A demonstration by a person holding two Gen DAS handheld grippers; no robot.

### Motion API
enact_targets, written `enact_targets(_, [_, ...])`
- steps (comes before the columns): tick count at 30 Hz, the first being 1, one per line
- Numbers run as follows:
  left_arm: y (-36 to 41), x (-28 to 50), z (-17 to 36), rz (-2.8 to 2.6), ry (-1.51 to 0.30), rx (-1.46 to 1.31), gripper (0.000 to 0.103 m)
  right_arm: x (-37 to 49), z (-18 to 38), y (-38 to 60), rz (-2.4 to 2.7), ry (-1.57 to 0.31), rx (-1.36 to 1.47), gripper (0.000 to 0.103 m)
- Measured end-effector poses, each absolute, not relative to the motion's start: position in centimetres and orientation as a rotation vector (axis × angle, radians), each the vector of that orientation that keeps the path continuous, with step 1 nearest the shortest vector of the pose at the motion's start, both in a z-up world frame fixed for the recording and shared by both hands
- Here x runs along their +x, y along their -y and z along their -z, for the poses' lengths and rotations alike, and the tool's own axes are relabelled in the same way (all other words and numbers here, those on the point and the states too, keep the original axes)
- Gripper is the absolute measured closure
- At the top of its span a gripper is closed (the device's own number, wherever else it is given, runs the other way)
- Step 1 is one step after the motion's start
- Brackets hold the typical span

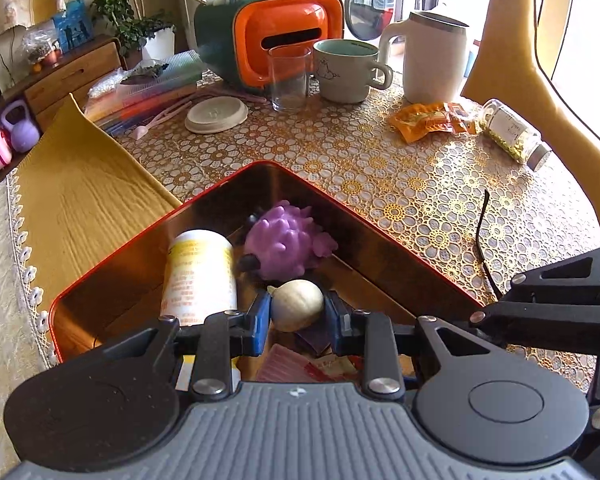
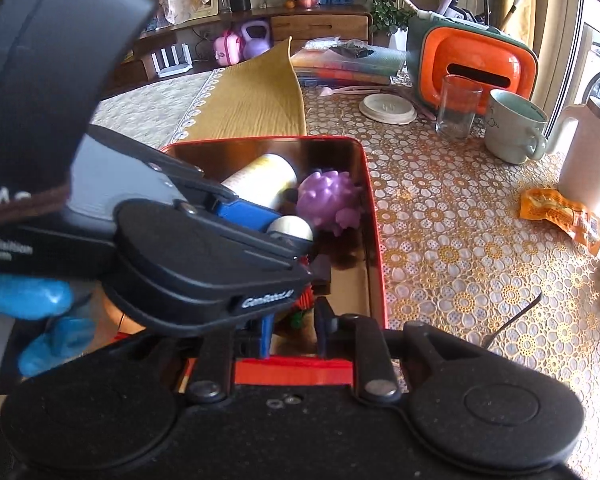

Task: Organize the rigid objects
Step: 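Carry the cream ball and red candy into the red tin and open both tools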

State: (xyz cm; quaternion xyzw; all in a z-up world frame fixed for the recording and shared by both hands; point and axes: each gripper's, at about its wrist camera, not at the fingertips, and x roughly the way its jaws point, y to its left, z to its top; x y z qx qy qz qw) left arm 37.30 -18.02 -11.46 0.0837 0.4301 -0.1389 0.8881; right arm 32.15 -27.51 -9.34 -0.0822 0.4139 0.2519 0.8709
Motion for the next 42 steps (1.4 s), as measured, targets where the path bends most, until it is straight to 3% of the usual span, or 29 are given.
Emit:
enact_targets(8, [17.5, 38.1, 11.7, 0.273, -0.917, 0.117, 0.075, 31.8, 9.1, 27.9, -0.520, -0.859, -0.148, 0.068])
enact_targets(23, [15.3, 35.5, 8.9, 0.293, -0.863, 0.042, 0.073, 30.0, 7.7, 28.5, -0.492, -0.817, -0.118, 0.061])
enact_targets(36, [12.0, 29.4, 5.1, 0.295, -0.787, 0.025, 0.072, 25.7, 4.8, 26.4, -0.523, -0.760, -0.139, 0.046])
enact_targets(38, [11.2, 28.6, 4.7, 0.290, -0.782, 0.018, 0.062, 24.9, 4.4, 25.7, -0.537, -0.752, -0.150, 0.045])
enact_targets(39, [10.8, 28.1, 4.4, 0.284, -0.775, 0.016, 0.049, 24.6, 4.2, 25.4, -0.542, -0.747, -0.154, 0.043])
enact_targets(40, [10.4, 27.6, 4.2, 0.280, -0.765, 0.012, 0.044, 24.2, 4.0, 25.0, -0.548, -0.743, -0.155, 0.043])
enact_targets(42, [9.5, 26.6, 3.7, 0.276, -0.753, 0.013, 0.044, 23.6, 3.7, 24.4, -0.555, -0.735, -0.157, 0.041])
